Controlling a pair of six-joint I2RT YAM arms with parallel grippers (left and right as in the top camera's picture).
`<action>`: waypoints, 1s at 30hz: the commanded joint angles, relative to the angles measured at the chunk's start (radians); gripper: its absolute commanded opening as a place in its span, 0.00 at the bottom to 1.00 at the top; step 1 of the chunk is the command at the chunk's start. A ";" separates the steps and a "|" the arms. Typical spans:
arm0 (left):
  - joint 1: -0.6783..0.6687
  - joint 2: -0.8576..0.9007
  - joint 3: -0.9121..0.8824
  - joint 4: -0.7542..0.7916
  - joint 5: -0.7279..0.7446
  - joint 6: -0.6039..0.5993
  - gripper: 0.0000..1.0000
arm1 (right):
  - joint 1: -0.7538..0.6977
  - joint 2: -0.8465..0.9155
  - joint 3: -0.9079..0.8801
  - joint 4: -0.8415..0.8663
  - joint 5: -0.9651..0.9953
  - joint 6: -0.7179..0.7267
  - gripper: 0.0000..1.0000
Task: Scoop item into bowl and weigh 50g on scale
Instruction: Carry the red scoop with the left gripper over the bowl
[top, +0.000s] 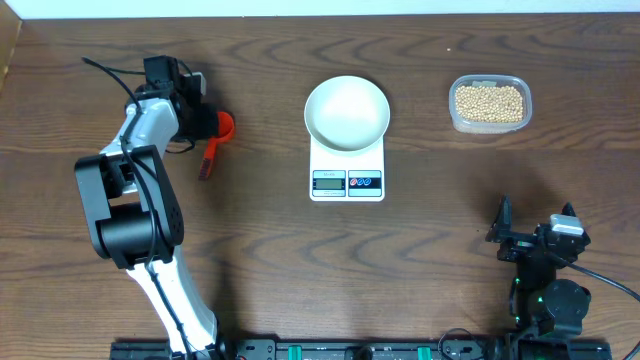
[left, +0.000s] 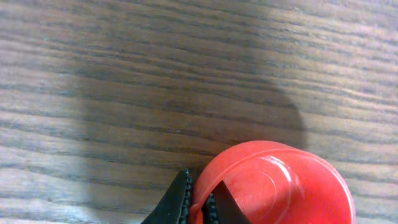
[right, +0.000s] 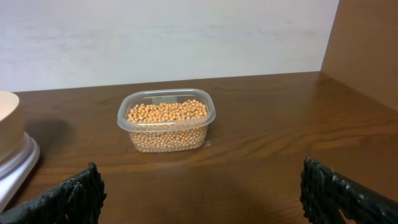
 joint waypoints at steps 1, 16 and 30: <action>0.002 -0.054 0.014 0.002 0.001 -0.133 0.07 | 0.008 -0.006 -0.003 -0.002 0.001 -0.011 0.99; -0.001 -0.405 0.016 -0.183 0.261 -1.327 0.08 | 0.008 -0.006 -0.003 -0.002 0.001 -0.011 0.99; -0.352 -0.409 0.015 -0.220 0.173 -1.552 0.07 | 0.008 -0.006 -0.003 -0.002 0.001 -0.011 0.99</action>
